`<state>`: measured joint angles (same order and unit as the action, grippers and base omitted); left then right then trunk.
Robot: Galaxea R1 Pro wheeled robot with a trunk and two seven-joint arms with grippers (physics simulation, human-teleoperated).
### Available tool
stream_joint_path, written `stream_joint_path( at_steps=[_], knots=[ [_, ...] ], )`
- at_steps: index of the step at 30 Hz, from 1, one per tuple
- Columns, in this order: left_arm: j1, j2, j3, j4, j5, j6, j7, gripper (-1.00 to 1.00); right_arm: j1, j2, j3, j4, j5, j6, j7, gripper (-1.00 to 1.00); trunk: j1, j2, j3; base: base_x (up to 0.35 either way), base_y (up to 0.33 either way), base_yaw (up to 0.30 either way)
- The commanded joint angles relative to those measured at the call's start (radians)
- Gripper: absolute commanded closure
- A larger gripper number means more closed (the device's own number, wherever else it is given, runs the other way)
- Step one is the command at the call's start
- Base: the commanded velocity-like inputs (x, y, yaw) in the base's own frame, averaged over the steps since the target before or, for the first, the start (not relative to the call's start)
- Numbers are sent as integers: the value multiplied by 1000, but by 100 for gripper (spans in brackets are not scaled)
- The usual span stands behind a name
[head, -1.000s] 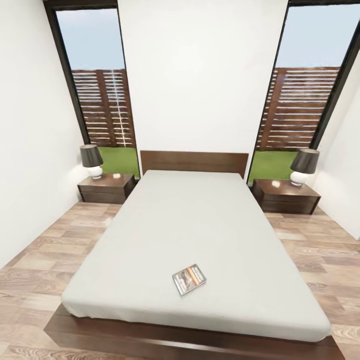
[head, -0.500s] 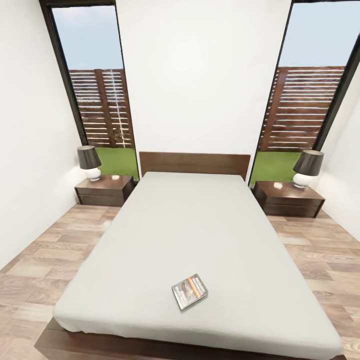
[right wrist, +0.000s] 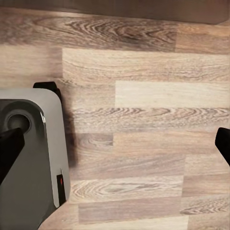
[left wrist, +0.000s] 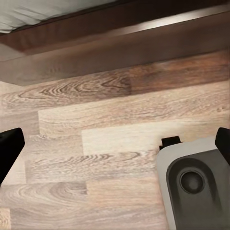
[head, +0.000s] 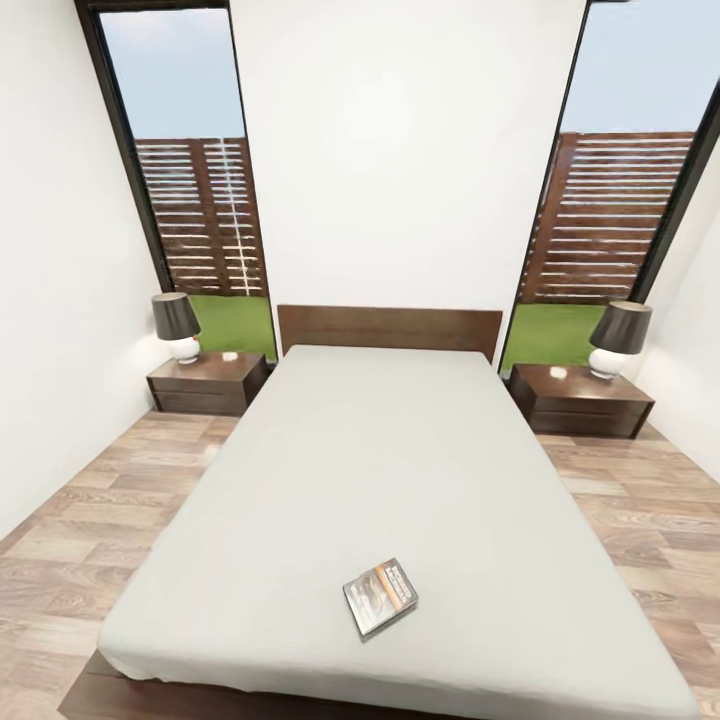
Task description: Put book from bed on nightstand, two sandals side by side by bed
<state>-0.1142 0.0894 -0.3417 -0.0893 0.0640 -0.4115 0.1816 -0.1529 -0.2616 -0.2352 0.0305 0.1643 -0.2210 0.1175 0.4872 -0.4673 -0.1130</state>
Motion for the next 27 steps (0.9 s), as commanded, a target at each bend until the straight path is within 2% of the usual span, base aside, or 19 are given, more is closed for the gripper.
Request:
stream_joint_path(
  at_steps=[1,9,19,27],
  knots=[
    [-1,0,-12,0,7,-3,4,-100,-2,-1,-9,3,9,-6,2,-100,1,-2,-2,77,0,0],
    [0,0,-33,0,7,-3,5,-100,-1,-1,-9,3,10,-6,2,-100,1,-2,-2,43,0,0],
    [1,1,-41,0,7,-3,5,-100,-1,0,-8,3,10,-6,2,-100,1,-2,-2,10,0,-6],
    [1,1,-43,0,7,-3,4,-100,-1,-1,-7,3,11,-6,2,-100,1,-2,1,2,0,-138]
  ],
)
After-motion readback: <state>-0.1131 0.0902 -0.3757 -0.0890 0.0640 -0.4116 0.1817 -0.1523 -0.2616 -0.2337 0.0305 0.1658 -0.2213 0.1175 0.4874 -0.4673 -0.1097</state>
